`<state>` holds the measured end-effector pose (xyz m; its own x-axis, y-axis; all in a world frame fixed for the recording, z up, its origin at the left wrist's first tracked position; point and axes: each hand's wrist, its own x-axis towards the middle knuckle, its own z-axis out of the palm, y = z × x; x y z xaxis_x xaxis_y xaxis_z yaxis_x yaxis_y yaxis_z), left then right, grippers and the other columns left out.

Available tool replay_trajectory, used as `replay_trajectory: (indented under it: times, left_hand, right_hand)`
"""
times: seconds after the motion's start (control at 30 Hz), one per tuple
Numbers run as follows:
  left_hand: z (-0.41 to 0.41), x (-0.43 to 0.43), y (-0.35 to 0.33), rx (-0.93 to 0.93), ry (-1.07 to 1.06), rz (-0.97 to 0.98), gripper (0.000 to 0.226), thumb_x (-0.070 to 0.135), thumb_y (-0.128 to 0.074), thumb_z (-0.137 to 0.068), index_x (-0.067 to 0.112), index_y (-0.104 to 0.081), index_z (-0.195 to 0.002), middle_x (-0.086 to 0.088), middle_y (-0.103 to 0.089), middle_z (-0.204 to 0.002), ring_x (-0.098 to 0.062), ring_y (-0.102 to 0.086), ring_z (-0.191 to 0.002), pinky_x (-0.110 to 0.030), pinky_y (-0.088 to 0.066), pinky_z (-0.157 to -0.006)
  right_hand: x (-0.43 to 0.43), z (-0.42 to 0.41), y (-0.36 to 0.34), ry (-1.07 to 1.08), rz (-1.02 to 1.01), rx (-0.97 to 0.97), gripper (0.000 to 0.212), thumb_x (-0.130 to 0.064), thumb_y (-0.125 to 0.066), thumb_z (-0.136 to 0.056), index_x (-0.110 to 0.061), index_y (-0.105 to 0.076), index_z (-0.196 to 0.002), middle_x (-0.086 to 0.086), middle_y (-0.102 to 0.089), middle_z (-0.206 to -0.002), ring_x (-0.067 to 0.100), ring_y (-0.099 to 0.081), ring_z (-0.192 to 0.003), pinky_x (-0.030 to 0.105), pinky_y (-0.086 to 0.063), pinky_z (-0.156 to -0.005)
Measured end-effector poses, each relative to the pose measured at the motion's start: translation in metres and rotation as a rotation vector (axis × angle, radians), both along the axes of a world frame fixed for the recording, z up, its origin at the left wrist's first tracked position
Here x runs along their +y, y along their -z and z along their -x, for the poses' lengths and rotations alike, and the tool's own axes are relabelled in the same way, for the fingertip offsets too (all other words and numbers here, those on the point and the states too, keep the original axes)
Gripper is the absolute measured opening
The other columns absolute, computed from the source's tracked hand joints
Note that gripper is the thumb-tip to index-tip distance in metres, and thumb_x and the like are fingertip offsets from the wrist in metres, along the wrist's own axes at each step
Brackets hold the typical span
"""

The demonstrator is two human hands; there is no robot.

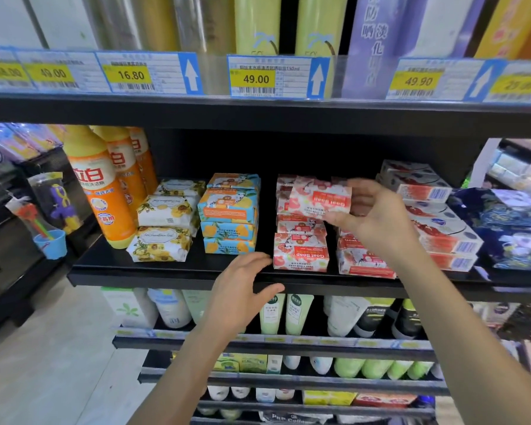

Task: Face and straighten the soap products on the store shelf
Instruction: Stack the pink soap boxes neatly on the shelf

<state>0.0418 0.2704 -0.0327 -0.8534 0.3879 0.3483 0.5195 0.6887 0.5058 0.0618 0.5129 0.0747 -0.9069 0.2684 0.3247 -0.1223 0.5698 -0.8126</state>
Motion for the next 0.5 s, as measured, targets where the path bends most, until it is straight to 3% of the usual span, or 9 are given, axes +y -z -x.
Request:
replay_trajectory:
  times: [0.07, 0.13, 0.23, 0.3, 0.4, 0.5]
  left_hand:
    - [0.000, -0.003, -0.003, -0.013, 0.011, -0.044, 0.051, 0.039, -0.074, -0.091, 0.023, -0.062, -0.138, 0.013, -0.057, -0.140, 0.001, -0.049, -0.129, -0.013, -0.032, -0.108]
    - [-0.004, -0.008, -0.009, -0.074, -0.008, -0.224, 0.042, 0.030, -0.074, -0.093, 0.025, -0.065, -0.133, 0.020, -0.061, -0.131, 0.010, -0.052, -0.120, -0.014, -0.038, -0.109]
    - [-0.018, -0.008, -0.024, -0.231, -0.043, -0.641, 0.023, 0.016, -0.068, -0.097, 0.023, -0.071, -0.119, 0.012, -0.074, -0.114, -0.003, -0.068, -0.109, -0.030, -0.054, -0.102]
    - [-0.030, -0.001, -0.040, -0.403, 0.026, -0.867, 0.025, 0.025, -0.065, -0.097, 0.017, -0.070, -0.120, 0.003, -0.077, -0.110, -0.013, -0.073, -0.105, -0.032, -0.058, -0.095]
    - [-0.042, 0.007, -0.055, -0.581, 0.149, -0.905, 0.057, 0.051, -0.061, -0.084, 0.015, -0.066, -0.128, 0.001, -0.077, -0.114, -0.016, -0.072, -0.109, -0.030, -0.058, -0.091]
    - [-0.045, 0.009, -0.057, -0.618, 0.139, -0.942, 0.051, 0.041, -0.068, -0.081, 0.019, -0.066, -0.127, 0.002, -0.077, -0.113, -0.017, -0.073, -0.107, -0.032, -0.057, -0.090]
  right_hand:
    - [-0.006, -0.023, 0.010, -0.039, 0.044, 0.037, 0.066, -0.020, -0.091, -0.075, -0.021, -0.059, -0.132, -0.024, -0.069, -0.100, -0.007, -0.065, -0.097, 0.014, -0.053, -0.086]
    - [-0.010, -0.041, 0.019, -0.097, 0.085, 0.060, 0.066, -0.020, -0.091, -0.074, -0.028, -0.059, -0.131, -0.025, -0.070, -0.106, -0.005, -0.065, -0.104, 0.019, -0.052, -0.092]
    - [-0.015, -0.061, 0.031, -0.172, 0.093, 0.100, 0.066, -0.018, -0.090, -0.074, -0.036, -0.059, -0.129, -0.017, -0.066, -0.122, 0.001, -0.062, -0.115, 0.021, -0.050, -0.099]
    - [-0.021, -0.069, 0.036, -0.209, 0.085, 0.104, 0.067, -0.015, -0.089, -0.074, -0.038, -0.058, -0.130, -0.015, -0.063, -0.130, 0.002, -0.060, -0.119, 0.018, -0.049, -0.100]
    - [-0.028, -0.073, 0.042, -0.249, 0.078, 0.087, 0.071, -0.015, -0.089, -0.075, -0.036, -0.057, -0.135, -0.016, -0.058, -0.136, 0.002, -0.058, -0.123, 0.022, -0.050, -0.102]
    - [-0.034, -0.077, 0.049, -0.270, 0.135, 0.088, 0.071, -0.013, -0.087, -0.077, -0.036, -0.056, -0.137, -0.016, -0.056, -0.139, 0.004, -0.055, -0.128, 0.027, -0.049, -0.107]
